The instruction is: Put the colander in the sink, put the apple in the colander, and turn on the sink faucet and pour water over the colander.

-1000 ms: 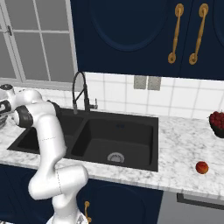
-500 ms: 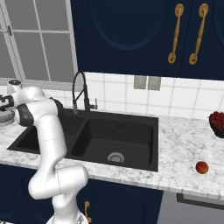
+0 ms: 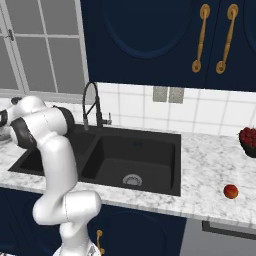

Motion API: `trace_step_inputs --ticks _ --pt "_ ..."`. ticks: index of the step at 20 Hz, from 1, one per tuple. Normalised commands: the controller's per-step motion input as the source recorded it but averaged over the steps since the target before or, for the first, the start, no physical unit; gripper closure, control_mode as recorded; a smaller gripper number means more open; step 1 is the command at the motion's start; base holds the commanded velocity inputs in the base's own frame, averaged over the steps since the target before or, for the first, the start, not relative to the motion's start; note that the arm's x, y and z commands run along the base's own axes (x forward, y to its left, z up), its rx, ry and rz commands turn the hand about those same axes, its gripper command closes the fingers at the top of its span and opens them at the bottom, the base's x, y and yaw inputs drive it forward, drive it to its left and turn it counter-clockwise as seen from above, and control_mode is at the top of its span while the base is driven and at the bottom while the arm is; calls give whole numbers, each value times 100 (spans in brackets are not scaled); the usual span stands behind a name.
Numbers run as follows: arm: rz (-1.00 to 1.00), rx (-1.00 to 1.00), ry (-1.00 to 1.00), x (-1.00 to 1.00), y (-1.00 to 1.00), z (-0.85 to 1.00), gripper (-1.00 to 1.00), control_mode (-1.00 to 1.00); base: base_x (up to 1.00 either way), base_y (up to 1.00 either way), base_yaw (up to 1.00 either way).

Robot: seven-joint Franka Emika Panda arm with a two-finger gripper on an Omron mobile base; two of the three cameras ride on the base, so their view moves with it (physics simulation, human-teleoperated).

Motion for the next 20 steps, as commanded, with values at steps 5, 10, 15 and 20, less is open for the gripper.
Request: trace_step_inputs --ticks 5,10,15,20 --pt "-7 -2 -6 -94 -48 61 100 -100 0 0 0" --pt "-35 -14 13 -46 -78 93 100 -100 0 0 0" --pt "-44 -2 26 -61 -44 87 100 -100 0 0 0" --pt "-60 0 38 -38 -26 37 100 -100 0 0 0"
